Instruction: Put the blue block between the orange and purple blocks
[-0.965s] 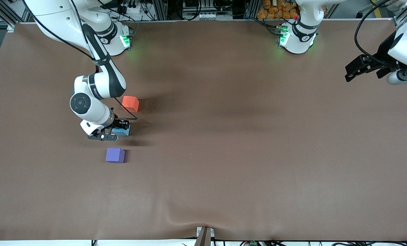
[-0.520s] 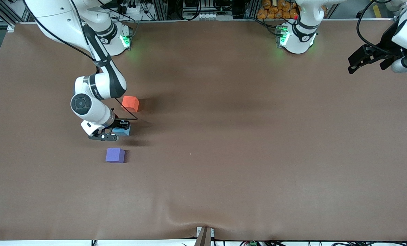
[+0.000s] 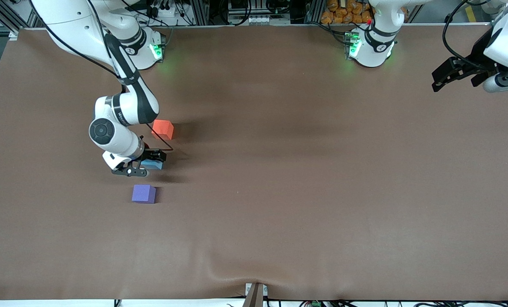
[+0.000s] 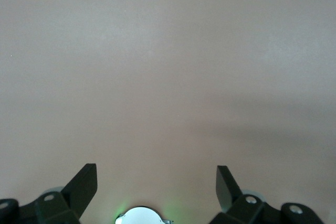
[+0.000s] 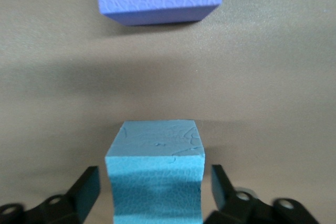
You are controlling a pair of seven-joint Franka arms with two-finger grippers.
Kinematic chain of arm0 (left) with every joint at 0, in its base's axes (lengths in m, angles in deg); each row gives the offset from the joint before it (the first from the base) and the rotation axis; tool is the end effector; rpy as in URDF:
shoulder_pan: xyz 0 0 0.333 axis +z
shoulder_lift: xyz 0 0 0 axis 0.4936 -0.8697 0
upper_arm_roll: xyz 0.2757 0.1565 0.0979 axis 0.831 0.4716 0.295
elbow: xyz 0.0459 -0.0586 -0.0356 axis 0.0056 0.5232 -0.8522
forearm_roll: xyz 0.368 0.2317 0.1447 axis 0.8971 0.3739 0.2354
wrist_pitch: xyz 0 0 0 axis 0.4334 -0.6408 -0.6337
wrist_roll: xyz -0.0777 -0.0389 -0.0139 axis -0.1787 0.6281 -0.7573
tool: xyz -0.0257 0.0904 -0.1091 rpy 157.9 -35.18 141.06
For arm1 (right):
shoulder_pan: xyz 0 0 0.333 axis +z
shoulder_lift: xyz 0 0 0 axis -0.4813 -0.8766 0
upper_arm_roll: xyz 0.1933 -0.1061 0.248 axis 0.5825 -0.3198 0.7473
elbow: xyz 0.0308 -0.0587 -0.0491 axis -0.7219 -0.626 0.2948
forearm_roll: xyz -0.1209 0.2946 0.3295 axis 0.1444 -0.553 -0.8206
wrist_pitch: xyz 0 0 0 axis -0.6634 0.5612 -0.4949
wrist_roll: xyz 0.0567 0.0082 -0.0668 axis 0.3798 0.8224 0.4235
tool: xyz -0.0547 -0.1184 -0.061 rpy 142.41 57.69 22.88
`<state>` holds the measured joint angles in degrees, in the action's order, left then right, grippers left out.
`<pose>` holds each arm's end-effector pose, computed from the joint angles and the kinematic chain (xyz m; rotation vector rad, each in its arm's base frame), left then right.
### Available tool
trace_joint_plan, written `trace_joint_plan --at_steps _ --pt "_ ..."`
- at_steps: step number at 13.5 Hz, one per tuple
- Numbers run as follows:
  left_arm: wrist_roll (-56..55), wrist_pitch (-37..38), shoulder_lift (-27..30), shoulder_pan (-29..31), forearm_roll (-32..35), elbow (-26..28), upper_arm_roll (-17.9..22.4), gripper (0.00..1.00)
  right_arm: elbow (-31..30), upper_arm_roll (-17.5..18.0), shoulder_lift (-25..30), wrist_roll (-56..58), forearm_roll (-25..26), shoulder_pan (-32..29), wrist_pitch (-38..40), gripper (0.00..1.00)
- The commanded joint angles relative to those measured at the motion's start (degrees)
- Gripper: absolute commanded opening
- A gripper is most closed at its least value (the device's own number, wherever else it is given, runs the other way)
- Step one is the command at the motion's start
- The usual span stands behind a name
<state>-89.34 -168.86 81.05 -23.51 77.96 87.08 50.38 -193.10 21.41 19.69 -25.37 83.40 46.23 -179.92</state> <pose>0.5592 -0.0739 0.6349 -3.1005 -0.1881 0.0408 0.5778 0.1286 0.1309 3.1305 -0.1356 -0.2028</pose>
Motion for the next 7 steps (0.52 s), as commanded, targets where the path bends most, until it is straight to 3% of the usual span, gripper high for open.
trace_joint_plan --at_steps 1,4,7 --pt "1.2 -0.3 1.6 0.5 -0.8 1.8 0.1 1.0 12.2 0.1 1.3 1.1 -1.1 -1.6 19.6 1.0" --pt "2.7 -0.3 1.6 1.5 -0.8 2.1 0.1 1.0 30.9 0.0 1.2 1.2 -1.5 -5.1 38.7 1.0" --pt "3.6 -0.3 1.7 1.8 -0.8 2.0 0.2 1.0 45.4 0.1 0.8 2.6 -3.3 -11.6 49.6 1.0"
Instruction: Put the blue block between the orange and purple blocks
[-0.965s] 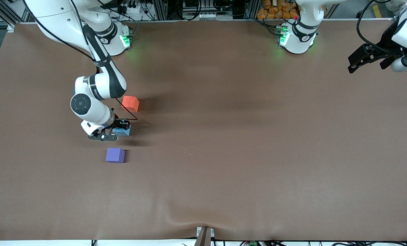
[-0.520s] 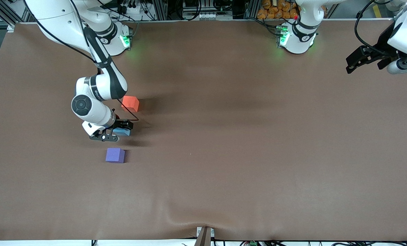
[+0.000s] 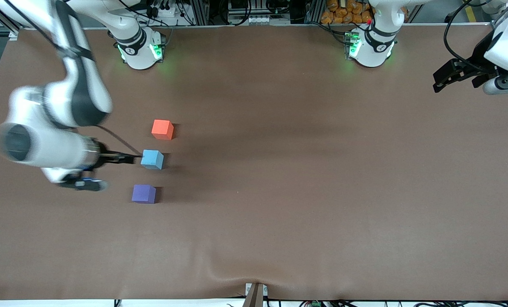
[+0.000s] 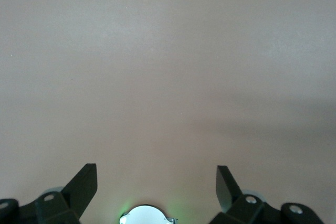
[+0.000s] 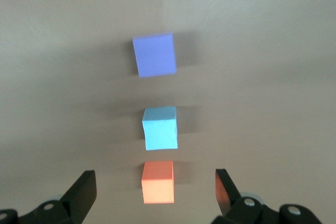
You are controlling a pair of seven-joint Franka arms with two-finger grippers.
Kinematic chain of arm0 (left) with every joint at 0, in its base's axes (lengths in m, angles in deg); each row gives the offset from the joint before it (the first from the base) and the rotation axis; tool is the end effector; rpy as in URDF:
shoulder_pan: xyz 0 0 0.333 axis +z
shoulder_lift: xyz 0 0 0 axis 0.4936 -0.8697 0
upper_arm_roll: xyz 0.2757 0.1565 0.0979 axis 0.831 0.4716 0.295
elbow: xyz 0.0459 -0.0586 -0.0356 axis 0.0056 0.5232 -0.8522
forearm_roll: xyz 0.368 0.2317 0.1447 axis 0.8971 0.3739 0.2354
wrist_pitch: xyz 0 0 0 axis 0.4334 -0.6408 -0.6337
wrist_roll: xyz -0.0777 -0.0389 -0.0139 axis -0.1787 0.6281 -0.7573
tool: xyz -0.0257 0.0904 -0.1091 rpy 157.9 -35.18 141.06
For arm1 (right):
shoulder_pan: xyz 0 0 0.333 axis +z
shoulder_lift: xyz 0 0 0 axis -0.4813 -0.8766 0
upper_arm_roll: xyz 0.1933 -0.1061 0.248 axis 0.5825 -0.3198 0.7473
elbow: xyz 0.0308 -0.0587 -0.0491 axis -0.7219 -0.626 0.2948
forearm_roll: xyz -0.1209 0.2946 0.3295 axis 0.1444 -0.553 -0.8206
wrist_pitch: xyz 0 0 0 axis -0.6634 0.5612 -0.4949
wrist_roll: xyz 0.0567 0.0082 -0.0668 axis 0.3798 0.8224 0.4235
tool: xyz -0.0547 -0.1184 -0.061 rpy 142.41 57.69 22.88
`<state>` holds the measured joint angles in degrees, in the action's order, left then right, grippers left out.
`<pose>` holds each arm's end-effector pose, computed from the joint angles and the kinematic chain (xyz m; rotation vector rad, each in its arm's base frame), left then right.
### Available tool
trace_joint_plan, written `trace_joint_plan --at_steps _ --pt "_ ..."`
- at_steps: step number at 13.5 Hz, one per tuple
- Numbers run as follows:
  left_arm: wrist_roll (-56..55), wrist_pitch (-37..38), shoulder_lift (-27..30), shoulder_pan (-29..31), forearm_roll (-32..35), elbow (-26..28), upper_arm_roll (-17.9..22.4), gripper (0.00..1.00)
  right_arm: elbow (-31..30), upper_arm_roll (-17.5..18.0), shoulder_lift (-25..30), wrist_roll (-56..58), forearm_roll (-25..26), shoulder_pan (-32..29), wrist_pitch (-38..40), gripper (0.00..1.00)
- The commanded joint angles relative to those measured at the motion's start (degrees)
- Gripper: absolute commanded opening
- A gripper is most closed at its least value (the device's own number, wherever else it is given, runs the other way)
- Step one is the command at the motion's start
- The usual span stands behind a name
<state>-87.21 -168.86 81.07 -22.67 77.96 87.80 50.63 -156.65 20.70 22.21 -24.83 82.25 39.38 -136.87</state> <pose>0.5599 -0.0628 0.6285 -3.1012 -0.1601 0.0610 0.6967 0.0830 0.4107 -3.0651 0.2408 0.3217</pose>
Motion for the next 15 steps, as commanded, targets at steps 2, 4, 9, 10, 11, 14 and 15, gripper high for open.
trace_joint_plan --at_steps 2,4,9,10,11,14,15 --pt "1.5 -0.3 1.7 0.9 -0.8 1.3 -0.2 1.0 15.6 0.7 -1.4 6.1 -2.6 -7.4 11.1 1.0" --pt "1.5 -0.3 1.7 0.9 -0.8 1.3 -0.2 1.0 20.5 0.3 -1.3 6.8 -1.9 -8.7 16.5 1.0" --pt "0.8 -0.2 1.8 0.9 -0.8 0.8 -0.2 1.0 16.5 0.3 9.7 7.3 4.4 -8.9 20.3 1.0" --pt "0.7 0.0 1.8 0.8 -0.8 0.8 -0.2 1.0 13.4 0.1 12.8 8.2 4.4 -9.2 19.8 1.0" --pt "0.7 0.1 1.8 0.8 -0.8 0.8 -0.2 1.0 9.6 -0.1 16.2 8.2 4.8 -9.3 18.9 1.0" --pt "0.8 0.2 1.4 0.8 -0.7 0.3 -0.2 1.0 -4.3 -0.2 26.3 8.2 5.3 -10.2 11.2 1.0" --pt "1.1 0.2 1.4 0.8 -0.6 0.3 -0.1 1.0 -4.6 -0.1 26.4 8.2 5.3 -10.2 11.6 1.0"
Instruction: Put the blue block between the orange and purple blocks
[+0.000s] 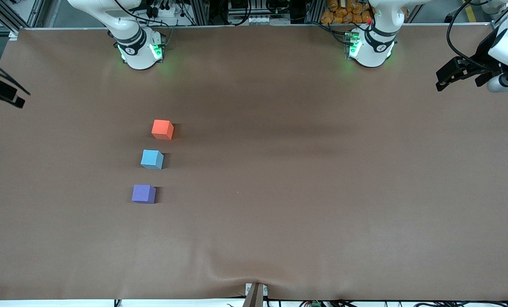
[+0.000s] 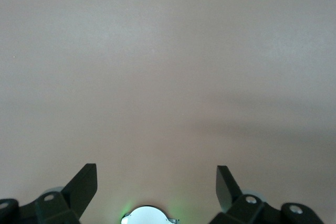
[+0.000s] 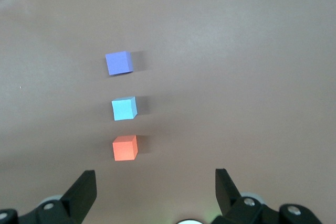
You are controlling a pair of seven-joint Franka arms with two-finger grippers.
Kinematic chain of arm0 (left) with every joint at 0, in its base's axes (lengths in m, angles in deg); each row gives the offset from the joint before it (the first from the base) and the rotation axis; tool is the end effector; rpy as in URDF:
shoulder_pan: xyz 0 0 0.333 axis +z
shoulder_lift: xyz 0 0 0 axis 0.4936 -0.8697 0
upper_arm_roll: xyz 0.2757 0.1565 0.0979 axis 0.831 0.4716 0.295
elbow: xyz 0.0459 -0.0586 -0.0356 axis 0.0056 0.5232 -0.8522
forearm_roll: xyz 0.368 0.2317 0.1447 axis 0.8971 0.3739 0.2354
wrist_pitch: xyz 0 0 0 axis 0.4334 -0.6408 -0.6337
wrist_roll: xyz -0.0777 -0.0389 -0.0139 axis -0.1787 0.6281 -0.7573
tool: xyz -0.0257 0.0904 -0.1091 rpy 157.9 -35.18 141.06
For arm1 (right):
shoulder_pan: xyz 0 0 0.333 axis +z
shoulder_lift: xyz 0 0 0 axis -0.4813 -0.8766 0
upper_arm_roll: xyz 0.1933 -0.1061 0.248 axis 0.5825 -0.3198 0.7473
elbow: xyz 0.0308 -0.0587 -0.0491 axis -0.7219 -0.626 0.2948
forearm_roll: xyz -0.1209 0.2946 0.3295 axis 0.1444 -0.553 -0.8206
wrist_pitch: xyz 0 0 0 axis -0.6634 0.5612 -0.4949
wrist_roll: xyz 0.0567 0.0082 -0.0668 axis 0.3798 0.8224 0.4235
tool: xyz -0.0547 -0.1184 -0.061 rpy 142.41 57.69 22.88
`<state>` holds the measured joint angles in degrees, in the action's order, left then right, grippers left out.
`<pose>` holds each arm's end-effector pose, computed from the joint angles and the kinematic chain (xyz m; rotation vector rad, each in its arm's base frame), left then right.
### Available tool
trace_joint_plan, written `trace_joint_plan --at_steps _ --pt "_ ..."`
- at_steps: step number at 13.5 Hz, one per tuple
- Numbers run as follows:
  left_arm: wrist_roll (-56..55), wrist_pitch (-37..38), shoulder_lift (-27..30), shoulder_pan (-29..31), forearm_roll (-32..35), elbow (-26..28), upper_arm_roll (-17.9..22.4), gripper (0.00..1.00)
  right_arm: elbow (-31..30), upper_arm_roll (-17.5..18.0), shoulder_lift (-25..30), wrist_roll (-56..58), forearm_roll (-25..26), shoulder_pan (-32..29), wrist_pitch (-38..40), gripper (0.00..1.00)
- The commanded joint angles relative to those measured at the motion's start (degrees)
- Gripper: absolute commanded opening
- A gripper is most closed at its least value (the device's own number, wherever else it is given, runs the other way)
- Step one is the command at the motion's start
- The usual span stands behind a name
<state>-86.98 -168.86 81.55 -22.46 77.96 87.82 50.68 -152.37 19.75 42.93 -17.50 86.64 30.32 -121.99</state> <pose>0.5576 -0.0606 0.6329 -3.1010 -0.1612 0.0488 0.5920 -0.0466 0.6673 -3.0868 0.2743 0.0369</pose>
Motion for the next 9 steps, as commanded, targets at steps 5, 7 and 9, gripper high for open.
trace_joint_plan --at_steps 5,7,9 --pt "1.3 1.4 0.4 0.8 -0.1 -1.8 0.0 1.0 -6.2 1.4 2.8 1.0 4.9 2.5 -4.0 1.0" --pt "1.3 1.4 0.4 0.8 -0.1 -1.9 0.0 1.0 -5.8 1.4 2.2 1.1 4.9 2.4 -4.1 1.0" --pt "1.3 1.4 0.3 0.8 0.0 -2.2 0.0 1.0 -2.9 1.3 1.2 0.8 5.2 2.5 -3.7 1.0"
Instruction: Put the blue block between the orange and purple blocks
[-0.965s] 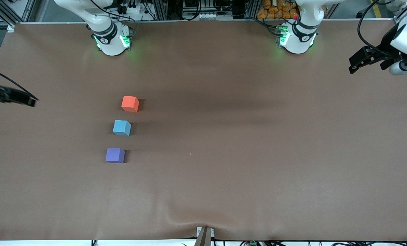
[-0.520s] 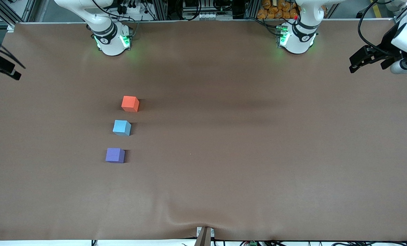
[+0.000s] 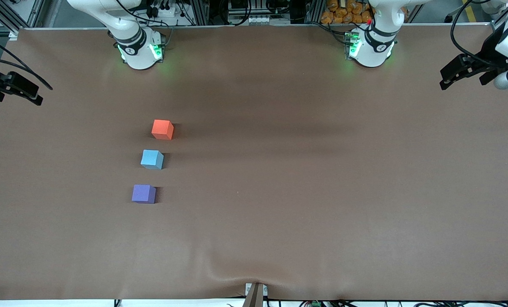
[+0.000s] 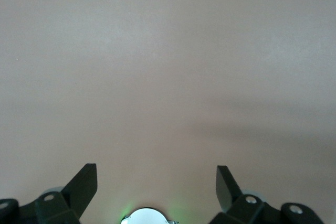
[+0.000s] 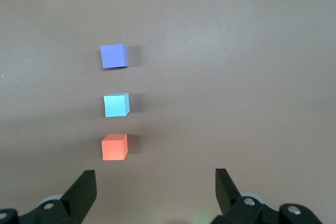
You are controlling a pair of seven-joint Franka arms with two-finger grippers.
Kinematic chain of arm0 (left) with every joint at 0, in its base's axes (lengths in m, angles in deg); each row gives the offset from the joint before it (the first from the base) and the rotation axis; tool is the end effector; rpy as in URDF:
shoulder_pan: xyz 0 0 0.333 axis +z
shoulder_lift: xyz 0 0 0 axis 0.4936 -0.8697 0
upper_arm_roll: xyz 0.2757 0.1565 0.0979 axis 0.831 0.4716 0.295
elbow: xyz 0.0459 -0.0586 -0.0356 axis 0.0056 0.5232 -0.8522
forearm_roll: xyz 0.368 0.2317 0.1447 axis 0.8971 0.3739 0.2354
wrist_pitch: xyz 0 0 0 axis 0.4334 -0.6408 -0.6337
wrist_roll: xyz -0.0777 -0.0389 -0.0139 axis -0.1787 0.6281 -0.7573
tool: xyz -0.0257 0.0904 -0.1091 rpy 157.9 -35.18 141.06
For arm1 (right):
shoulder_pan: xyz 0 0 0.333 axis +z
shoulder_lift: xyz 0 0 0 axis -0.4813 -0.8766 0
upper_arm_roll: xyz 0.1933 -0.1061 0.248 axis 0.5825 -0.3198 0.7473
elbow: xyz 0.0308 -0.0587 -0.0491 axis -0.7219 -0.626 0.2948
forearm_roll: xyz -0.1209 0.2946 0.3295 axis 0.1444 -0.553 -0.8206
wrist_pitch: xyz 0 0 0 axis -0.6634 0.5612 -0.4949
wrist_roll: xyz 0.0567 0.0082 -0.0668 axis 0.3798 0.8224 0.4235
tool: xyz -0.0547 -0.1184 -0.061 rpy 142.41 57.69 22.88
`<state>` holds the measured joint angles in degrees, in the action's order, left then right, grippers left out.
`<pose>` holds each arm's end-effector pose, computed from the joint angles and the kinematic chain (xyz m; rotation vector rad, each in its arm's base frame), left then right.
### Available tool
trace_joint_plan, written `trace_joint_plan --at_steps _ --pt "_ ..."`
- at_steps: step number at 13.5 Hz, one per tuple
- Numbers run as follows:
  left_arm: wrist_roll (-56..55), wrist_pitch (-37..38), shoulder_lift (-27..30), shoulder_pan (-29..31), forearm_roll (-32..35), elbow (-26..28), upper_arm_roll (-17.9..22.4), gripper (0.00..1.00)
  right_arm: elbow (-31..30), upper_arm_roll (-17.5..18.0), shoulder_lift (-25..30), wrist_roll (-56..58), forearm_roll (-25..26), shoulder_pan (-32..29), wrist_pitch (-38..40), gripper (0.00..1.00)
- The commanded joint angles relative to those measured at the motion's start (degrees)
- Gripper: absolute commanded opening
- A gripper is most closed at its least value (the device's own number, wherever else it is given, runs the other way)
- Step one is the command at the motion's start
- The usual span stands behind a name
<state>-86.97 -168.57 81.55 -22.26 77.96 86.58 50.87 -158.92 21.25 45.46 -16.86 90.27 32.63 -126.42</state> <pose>0.5580 -0.0570 0.6440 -3.1037 -0.1711 0.0235 0.5890 -0.0177 0.6399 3.1195 -0.1679 -0.0251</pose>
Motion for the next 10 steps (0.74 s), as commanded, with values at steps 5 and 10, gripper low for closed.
trace_joint_plan --at_steps 5,10 --pt "1.3 1.1 0.0 0.6 0.0 -1.0 -0.2 1.0 4.9 -0.2 -1.9 -0.3 1.4 0.4 1.5 1.0" --pt "1.4 1.3 0.5 0.5 -0.8 -1.1 -0.2 1.0 4.6 6.6 -2.1 0.6 0.6 -8.0 1.2 1.0"
